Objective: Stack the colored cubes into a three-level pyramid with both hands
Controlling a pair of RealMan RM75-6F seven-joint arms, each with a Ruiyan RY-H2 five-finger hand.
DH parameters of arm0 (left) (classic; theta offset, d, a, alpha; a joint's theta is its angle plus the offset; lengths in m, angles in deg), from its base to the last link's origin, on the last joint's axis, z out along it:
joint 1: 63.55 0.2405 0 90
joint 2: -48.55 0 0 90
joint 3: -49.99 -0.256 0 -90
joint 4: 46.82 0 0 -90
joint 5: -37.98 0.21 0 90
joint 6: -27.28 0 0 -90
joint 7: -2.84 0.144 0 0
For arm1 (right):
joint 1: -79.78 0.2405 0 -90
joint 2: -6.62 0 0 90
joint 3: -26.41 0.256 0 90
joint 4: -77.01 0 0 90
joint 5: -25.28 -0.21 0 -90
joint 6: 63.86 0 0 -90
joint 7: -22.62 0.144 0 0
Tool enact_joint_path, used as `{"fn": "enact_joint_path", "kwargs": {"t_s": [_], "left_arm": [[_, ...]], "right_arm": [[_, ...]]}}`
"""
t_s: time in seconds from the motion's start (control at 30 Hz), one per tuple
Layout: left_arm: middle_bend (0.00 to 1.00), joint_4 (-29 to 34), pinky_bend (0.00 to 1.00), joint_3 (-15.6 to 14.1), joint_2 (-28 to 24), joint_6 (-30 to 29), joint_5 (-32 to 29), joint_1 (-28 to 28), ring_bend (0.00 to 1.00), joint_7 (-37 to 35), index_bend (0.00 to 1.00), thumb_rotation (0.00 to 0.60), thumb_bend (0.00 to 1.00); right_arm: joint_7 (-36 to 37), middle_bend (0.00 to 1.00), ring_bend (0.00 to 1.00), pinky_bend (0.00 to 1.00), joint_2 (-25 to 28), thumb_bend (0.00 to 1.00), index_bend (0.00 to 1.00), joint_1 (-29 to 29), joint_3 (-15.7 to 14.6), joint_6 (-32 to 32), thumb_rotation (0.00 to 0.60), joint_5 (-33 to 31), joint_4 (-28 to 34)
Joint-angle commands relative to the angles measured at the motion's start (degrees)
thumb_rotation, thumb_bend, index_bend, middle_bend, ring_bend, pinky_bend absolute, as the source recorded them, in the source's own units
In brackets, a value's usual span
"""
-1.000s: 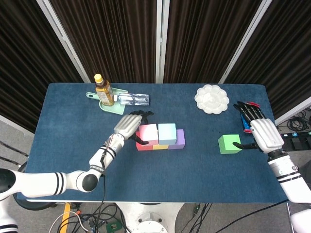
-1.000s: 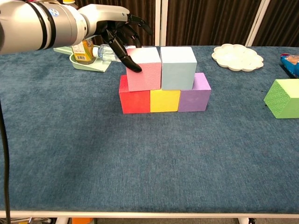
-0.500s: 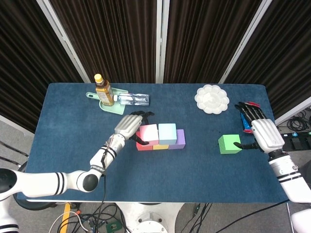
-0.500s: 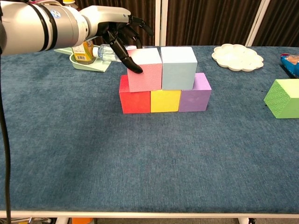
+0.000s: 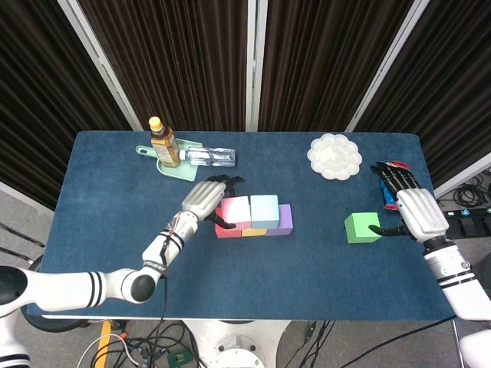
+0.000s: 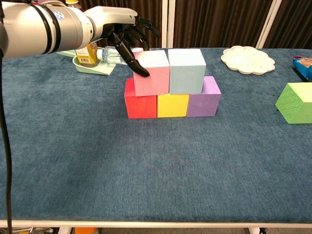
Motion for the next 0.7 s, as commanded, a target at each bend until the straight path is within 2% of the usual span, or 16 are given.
{"fn": "enact_joint_path", "kwargs": {"t_s": [0.03, 0.7], "left_arm": [[0.45, 0.1, 0.15, 0.0, -0.2, 0.2, 0.1, -0.1, 0.11, 0.0, 0.15, 0.600, 0.02], [0.45, -0.4, 0.15, 0.0, 0.0, 0.5, 0.3, -0.3, 0.12, -0.6, 0.15, 0.600, 0.02]], "right_arm": [[0.0, 0.02, 0.00, 0.00, 0.0, 0.00, 0.00, 0.0, 0.0, 0.0, 0.600, 0.0, 0.0], [0.7, 0.02, 0.00, 0.00, -0.2, 0.00, 0.00, -0.2, -0.2, 0.2, 0.600, -0.1, -0.6]]}}
